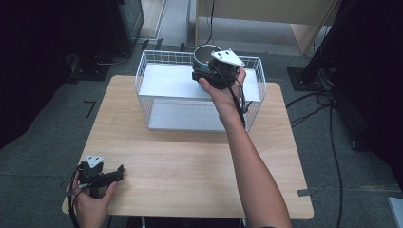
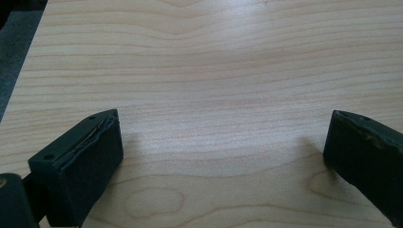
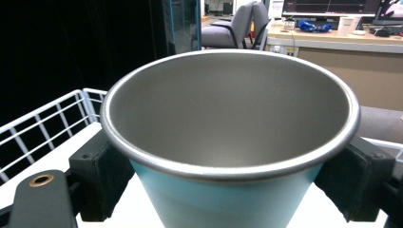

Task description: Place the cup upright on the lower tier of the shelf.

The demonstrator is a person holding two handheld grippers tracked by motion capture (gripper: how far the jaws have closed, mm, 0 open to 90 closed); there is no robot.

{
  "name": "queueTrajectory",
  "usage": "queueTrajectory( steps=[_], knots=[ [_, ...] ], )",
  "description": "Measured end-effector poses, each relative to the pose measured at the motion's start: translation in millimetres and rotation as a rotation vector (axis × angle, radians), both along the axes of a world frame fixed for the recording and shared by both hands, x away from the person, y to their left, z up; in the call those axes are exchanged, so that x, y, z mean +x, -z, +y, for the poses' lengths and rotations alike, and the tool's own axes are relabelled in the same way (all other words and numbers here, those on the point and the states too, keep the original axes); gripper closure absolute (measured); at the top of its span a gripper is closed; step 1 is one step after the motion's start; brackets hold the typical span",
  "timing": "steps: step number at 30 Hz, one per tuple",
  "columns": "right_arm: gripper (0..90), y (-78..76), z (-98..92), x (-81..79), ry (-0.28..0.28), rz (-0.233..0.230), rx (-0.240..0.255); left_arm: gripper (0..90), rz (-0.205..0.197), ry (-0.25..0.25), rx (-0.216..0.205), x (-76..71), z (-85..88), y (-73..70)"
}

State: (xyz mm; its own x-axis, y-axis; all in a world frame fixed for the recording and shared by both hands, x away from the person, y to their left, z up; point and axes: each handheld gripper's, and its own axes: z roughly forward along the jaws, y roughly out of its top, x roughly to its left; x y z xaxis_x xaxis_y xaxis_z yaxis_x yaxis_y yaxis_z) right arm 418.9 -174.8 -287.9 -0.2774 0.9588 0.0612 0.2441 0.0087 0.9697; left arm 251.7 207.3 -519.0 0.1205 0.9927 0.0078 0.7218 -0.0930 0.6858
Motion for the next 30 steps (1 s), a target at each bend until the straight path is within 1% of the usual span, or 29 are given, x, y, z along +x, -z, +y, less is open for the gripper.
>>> queueTrajectory(
  steps=[1, 2, 4, 5, 7, 10, 18, 24, 25, 26, 30],
  knots=[
    [14.4, 1.2, -0.2, 6.0, 0.005, 0.004, -0.004, 0.0, 0.000, 0.000, 0.000, 0.0, 0.0, 0.0],
    [14.4, 1.6, -0.2, 7.6, 0.005, 0.011, -0.004, 0.0, 0.000, 0.000, 0.000, 0.0, 0.0, 0.0],
    [14.4, 2.4, -0.5, 10.3, 0.006, 0.009, -0.005, 0.0, 0.000, 0.000, -0.001, 0.0, -0.1, 0.0],
    [14.4, 4.7, -0.9, 15.8, 0.008, 0.017, -0.001, 0.0, -0.001, -0.001, 0.000, 0.0, -0.1, 0.1],
    [14.4, 7.3, -1.1, 20.9, 0.011, 0.023, 0.005, 0.0, -0.001, 0.000, 0.000, 0.0, 0.0, 0.1],
    [14.4, 10.6, -0.4, 27.7, 0.011, 0.032, 0.001, 0.0, 0.000, 0.000, -0.001, 0.0, 0.0, 0.1],
    [14.4, 11.0, 3.0, 42.2, 0.002, 0.028, -0.004, 0.0, 0.001, 0.001, -0.001, 0.0, 0.0, 0.0],
    [14.4, 11.4, 3.6, 44.6, 0.005, 0.033, 0.001, 0.0, 0.001, 0.000, -0.001, 0.0, 0.0, 0.0],
    [14.3, 12.3, 3.6, 44.5, 0.002, 0.024, -0.001, 0.0, 0.001, 0.001, -0.001, -0.1, 0.0, 0.0],
    [14.3, 12.3, 3.6, 44.5, 0.002, 0.024, -0.001, 0.0, 0.001, 0.001, -0.001, -0.1, 0.0, 0.0],
    [14.2, 13.6, 1.3, 43.9, 0.003, 0.031, 0.005, 0.0, 0.001, 0.000, -0.001, -0.1, 0.0, 0.0]
  ],
)
